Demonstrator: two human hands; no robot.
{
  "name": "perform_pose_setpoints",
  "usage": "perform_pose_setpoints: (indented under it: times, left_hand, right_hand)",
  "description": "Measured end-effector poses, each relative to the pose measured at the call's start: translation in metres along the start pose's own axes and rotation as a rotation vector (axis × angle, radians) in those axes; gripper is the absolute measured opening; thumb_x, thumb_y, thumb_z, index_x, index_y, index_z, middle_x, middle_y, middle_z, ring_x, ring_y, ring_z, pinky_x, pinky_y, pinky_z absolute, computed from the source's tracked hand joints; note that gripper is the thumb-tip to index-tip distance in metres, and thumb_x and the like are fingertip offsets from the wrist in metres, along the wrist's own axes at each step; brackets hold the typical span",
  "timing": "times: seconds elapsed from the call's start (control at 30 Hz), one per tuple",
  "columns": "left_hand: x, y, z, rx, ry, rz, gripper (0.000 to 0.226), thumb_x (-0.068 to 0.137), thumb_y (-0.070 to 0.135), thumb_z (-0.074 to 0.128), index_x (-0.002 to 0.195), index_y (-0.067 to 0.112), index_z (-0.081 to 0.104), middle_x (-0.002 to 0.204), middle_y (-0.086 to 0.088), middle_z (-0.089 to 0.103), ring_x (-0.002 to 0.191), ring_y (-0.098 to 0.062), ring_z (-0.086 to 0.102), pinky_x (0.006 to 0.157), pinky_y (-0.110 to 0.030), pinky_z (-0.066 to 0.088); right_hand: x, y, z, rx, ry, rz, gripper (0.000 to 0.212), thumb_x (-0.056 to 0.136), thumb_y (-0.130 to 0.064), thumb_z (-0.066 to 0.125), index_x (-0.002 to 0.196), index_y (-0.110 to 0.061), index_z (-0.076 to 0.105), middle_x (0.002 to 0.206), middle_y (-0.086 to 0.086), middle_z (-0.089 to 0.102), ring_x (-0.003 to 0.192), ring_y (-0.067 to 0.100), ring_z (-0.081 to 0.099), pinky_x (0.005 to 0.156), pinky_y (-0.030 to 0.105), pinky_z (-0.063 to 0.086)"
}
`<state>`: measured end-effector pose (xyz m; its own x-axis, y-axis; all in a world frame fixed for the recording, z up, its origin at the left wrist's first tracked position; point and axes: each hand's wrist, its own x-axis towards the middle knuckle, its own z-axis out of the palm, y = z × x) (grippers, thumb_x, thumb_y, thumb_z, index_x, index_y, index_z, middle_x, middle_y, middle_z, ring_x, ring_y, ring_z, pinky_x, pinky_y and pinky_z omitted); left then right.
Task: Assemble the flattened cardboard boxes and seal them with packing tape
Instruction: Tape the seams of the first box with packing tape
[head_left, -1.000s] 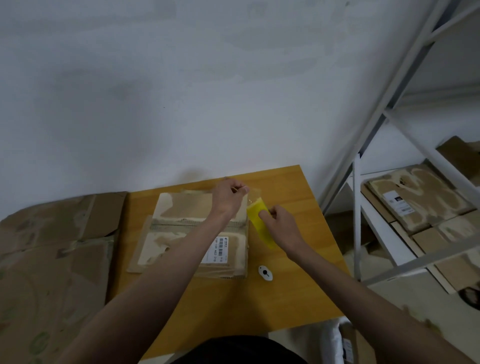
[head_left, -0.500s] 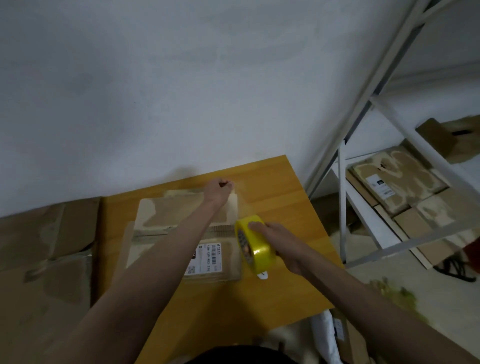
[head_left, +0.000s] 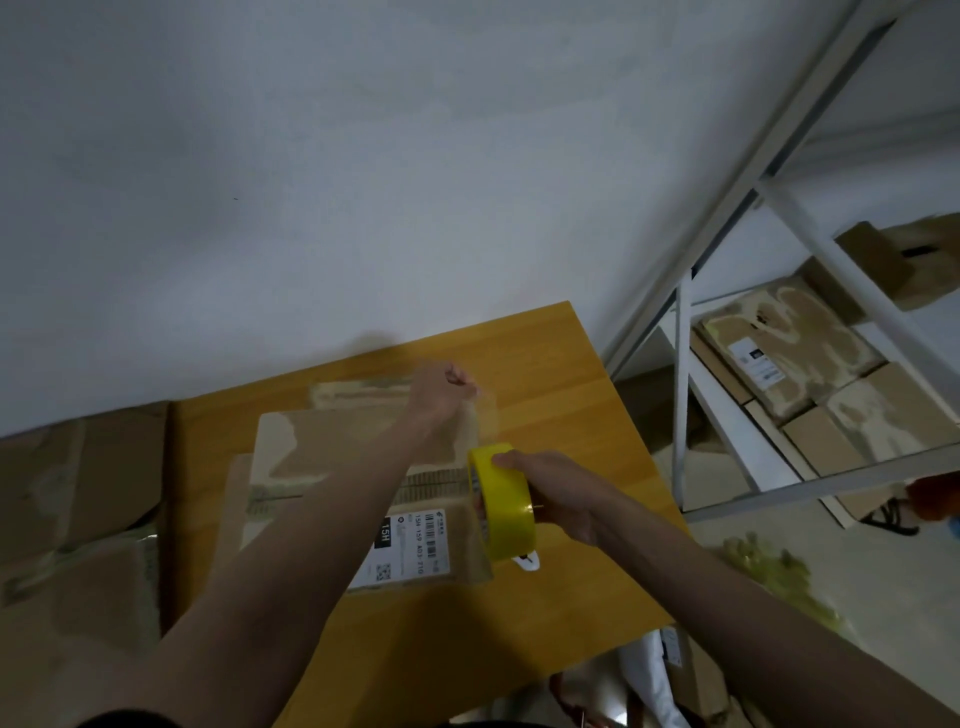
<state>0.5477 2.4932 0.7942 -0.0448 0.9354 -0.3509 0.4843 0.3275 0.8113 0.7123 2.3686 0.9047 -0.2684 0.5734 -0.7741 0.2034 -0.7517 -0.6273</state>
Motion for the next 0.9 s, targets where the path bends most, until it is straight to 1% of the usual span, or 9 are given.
perform_pose_setpoints:
  times: [0.1, 0.17, 0.27, 0.4, 0.53, 0.6, 0.73, 0.83, 0.9]
  left_hand:
    - [0.006, -0.009, 0.004, 0.049, 0.051, 0.016, 0.036, 0.082, 0.003, 0.076, 0.063, 0.016, 0.049, 0.066, 0.009, 0.060, 0.065, -0.002, 0.057, 0.052, -0.007, 0.040]
    - [0.008, -0.013, 0.005, 0.059, 0.047, 0.016, 0.032, 0.084, 0.000, 0.073, 0.064, 0.013, 0.052, 0.068, 0.007, 0.060, 0.063, 0.000, 0.055, 0.052, -0.007, 0.040]
    - [0.009, -0.018, 0.006, 0.064, 0.036, 0.002, 0.016, 0.083, 0.000, 0.075, 0.077, 0.002, 0.060, 0.069, 0.006, 0.061, 0.062, 0.004, 0.054, 0.052, -0.008, 0.039]
    - [0.013, -0.028, 0.006, 0.074, 0.046, 0.000, 0.021, 0.077, 0.010, 0.084, 0.082, -0.001, 0.068, 0.079, -0.003, 0.067, 0.069, -0.008, 0.058, 0.052, -0.013, 0.040]
    - [0.012, -0.030, 0.006, 0.148, 0.022, 0.100, 0.023, 0.077, 0.017, 0.083, 0.081, 0.005, 0.065, 0.078, -0.001, 0.063, 0.074, -0.018, 0.060, 0.067, -0.035, 0.047]
    - [0.008, -0.027, 0.006, 0.278, 0.012, 0.189, 0.025, 0.080, 0.022, 0.080, 0.092, 0.009, 0.063, 0.091, -0.002, 0.060, 0.083, -0.022, 0.058, 0.074, -0.040, 0.046]
    - [0.000, -0.026, -0.002, 0.421, -0.026, 0.353, 0.057, 0.094, 0.034, 0.065, 0.144, 0.015, 0.044, 0.133, -0.009, 0.050, 0.109, -0.028, 0.055, 0.090, -0.043, 0.047]
    - [-0.004, -0.038, -0.017, 0.653, -0.138, 0.650, 0.047, 0.101, 0.039, 0.036, 0.140, 0.018, 0.051, 0.142, -0.007, 0.050, 0.124, -0.031, 0.051, 0.102, -0.048, 0.044]
    - [-0.006, -0.040, -0.031, 0.786, -0.224, 0.632, 0.048, 0.102, 0.042, 0.034, 0.145, 0.026, 0.046, 0.149, -0.003, 0.047, 0.129, -0.031, 0.049, 0.107, -0.046, 0.037]
  right_hand:
    - [0.006, -0.006, -0.004, 0.008, 0.000, 0.017, 0.035, 0.102, -0.036, 0.053, 0.114, -0.006, 0.066, 0.106, 0.015, 0.074, 0.097, 0.029, 0.072, 0.081, 0.041, 0.056]
    - [0.010, -0.008, -0.006, 0.010, 0.001, 0.026, 0.034, 0.101, -0.036, 0.055, 0.113, -0.006, 0.066, 0.105, 0.015, 0.074, 0.096, 0.028, 0.072, 0.080, 0.040, 0.057]
    - [0.015, -0.008, -0.008, 0.017, -0.019, 0.037, 0.035, 0.101, -0.036, 0.055, 0.114, -0.005, 0.067, 0.106, 0.015, 0.075, 0.099, 0.030, 0.072, 0.087, 0.044, 0.057]
    - [0.017, -0.008, -0.008, 0.038, -0.040, 0.027, 0.028, 0.101, -0.033, 0.054, 0.099, -0.009, 0.069, 0.095, 0.010, 0.077, 0.096, 0.028, 0.073, 0.094, 0.047, 0.055]
    - [0.019, -0.007, -0.010, 0.052, -0.031, 0.025, 0.024, 0.101, -0.033, 0.055, 0.093, -0.013, 0.067, 0.077, 0.000, 0.077, 0.078, 0.018, 0.073, 0.080, 0.039, 0.057]
    - [0.020, -0.006, -0.012, 0.059, -0.028, 0.019, 0.023, 0.101, -0.032, 0.056, 0.092, -0.014, 0.067, 0.076, -0.001, 0.077, 0.076, 0.017, 0.073, 0.076, 0.037, 0.056]
    - [0.022, -0.003, -0.013, 0.074, -0.031, 0.015, 0.025, 0.100, -0.033, 0.056, 0.099, -0.010, 0.068, 0.085, 0.004, 0.078, 0.079, 0.019, 0.074, 0.072, 0.033, 0.055]
    - [0.023, 0.000, -0.012, 0.055, -0.033, 0.009, 0.029, 0.100, -0.035, 0.056, 0.106, -0.008, 0.068, 0.094, 0.009, 0.077, 0.086, 0.022, 0.075, 0.075, 0.034, 0.056]
    - [0.022, 0.002, -0.012, 0.048, -0.026, 0.006, 0.029, 0.100, -0.035, 0.056, 0.106, -0.009, 0.068, 0.094, 0.008, 0.077, 0.087, 0.022, 0.075, 0.074, 0.033, 0.055]
